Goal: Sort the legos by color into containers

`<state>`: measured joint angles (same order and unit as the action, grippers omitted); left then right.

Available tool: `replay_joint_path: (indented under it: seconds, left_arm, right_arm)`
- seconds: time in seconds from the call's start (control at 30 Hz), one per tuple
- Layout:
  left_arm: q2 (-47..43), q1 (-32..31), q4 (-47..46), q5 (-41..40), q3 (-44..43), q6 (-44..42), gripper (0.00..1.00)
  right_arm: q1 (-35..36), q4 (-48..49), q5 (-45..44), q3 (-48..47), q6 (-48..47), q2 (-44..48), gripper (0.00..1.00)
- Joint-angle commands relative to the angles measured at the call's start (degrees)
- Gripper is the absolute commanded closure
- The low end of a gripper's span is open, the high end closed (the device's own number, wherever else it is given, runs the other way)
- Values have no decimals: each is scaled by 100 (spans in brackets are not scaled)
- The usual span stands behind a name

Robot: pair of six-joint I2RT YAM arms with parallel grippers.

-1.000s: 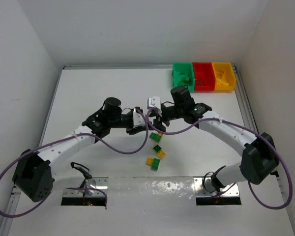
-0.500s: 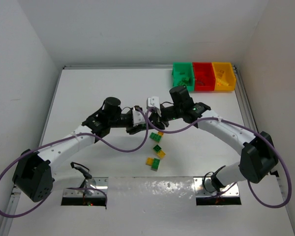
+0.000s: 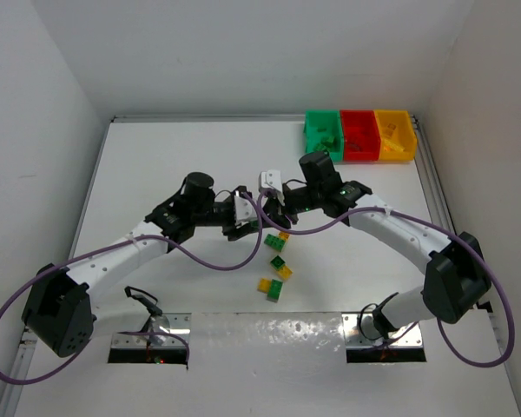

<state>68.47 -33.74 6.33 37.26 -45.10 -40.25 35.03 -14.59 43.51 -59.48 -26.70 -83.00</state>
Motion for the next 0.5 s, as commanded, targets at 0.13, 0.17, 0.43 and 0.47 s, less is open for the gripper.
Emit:
replay_joint_path:
  seconds: [0.13, 0.17, 0.43, 0.47]
  left_arm:
    - [-228, -1, 97, 45, -34, -431, 38]
    - [-237, 7, 36, 45, -25, -414, 38]
    - [-176, 16, -290, -105, 89, -159, 60]
    - [-167, 16, -325, -78, 72, -115, 63]
  right_arm:
    - [-13, 290, 53, -72, -2, 118, 100]
    - [-13, 290, 61, -63, -11, 126, 100]
    - [-5, 299, 61, -11, -55, 188, 100]
    - [-5, 307, 70, -11, -46, 188, 100]
